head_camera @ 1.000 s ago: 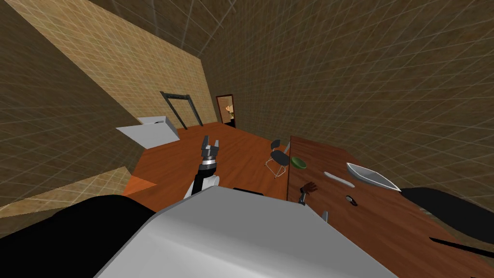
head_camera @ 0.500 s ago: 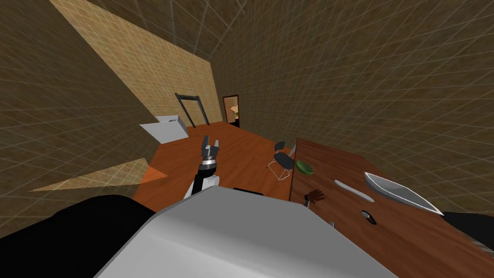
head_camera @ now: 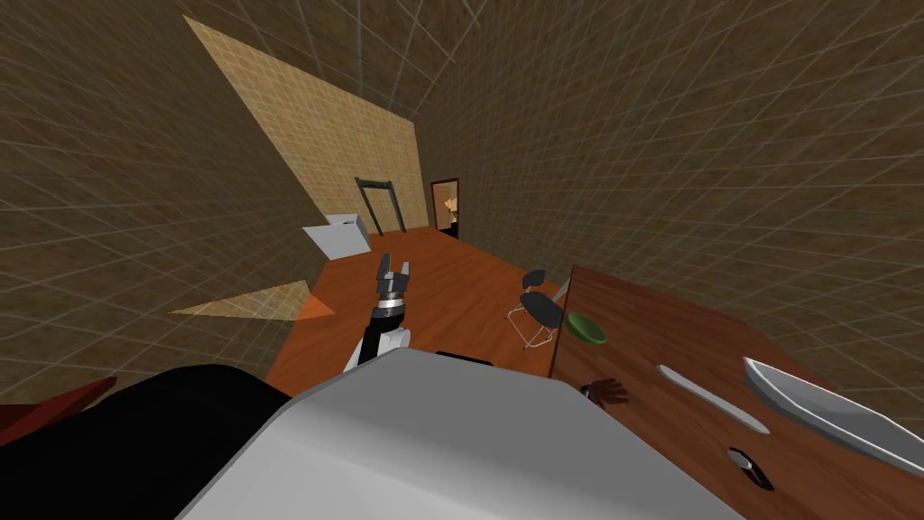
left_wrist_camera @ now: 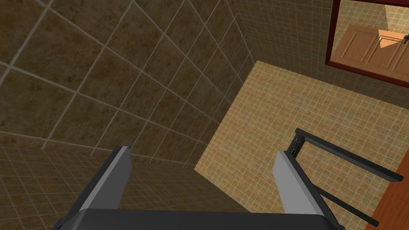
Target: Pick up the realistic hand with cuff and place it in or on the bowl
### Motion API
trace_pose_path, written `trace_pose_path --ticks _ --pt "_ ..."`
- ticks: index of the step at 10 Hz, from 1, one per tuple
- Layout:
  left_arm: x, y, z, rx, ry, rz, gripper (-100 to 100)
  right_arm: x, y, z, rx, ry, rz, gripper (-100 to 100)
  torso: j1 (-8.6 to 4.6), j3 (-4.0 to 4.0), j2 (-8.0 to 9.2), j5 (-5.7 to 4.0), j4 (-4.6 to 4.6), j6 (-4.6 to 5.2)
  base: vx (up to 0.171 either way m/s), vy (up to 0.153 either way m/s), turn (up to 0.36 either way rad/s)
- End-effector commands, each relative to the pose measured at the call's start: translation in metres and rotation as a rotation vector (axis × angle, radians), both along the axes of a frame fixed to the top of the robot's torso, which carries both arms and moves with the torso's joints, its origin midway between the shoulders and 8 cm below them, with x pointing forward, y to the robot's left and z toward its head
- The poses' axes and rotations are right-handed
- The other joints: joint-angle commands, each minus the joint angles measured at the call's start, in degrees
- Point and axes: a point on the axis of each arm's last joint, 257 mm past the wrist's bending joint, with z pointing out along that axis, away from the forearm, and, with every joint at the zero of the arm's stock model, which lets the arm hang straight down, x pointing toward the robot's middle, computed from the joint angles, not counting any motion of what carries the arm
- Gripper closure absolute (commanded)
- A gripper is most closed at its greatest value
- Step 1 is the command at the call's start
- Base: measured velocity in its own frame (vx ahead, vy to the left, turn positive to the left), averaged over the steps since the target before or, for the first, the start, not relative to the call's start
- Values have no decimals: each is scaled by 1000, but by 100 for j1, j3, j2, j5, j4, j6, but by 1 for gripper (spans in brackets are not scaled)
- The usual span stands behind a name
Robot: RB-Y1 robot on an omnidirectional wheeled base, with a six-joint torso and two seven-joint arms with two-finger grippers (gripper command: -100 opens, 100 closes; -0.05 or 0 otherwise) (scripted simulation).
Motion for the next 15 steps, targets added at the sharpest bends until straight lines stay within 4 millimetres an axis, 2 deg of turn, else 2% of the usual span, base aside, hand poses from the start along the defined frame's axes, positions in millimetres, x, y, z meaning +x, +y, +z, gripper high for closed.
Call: trace_pose_path --ticks 1,2,3,6,8,9,10,11,13,15 --pt "0 0 0 0 0 0 0 -10 -1 -5 2 22 -7 -100 0 0 0 0 0 0 6 -22 -31" --pt "0 0 0 0 0 0 0 -22 -6 -11 14 42 -25 -100 13 1 2 3 0 2 5 -21 141" --pt "0 0 0 0 0 0 0 -22 -6 -11 14 42 -25 -100 15 2 4 4 1 -1 8 -29 143" --pt "0 0 0 0 0 0 0 -49 -13 -25 44 89 -66 -100 0 -1 -2 1 0 -2 22 -60 227" --pt "0 0 0 0 0 0 0 -48 -12 -24 43 86 -63 -100 -1 -4 -7 0 -1 1 18 -46 48" --pt "0 0 0 0 0 0 0 -48 -12 -25 43 86 -64 0 12 -2 -3 2 -1 2 2 -6 1" --pt "0 0 0 0 0 0 0 -62 -23 -19 41 80 -70 -100 21 0 0 4 0 2 53 2 71" --pt "0 0 0 0 0 0 0 -45 -20 -10 42 18 -58 -100 24 -5 -9 7 -2 2 69 -6 11" --pt "0 0 0 0 0 0 0 -62 -23 -19 41 80 -70 -100 24 -11 -17 5 -4 2 33 -1 -1" --pt "0 0 0 0 0 0 0 -62 -23 -19 41 80 -70 -100 27 -1 0 6 0 1 -3 1 1"
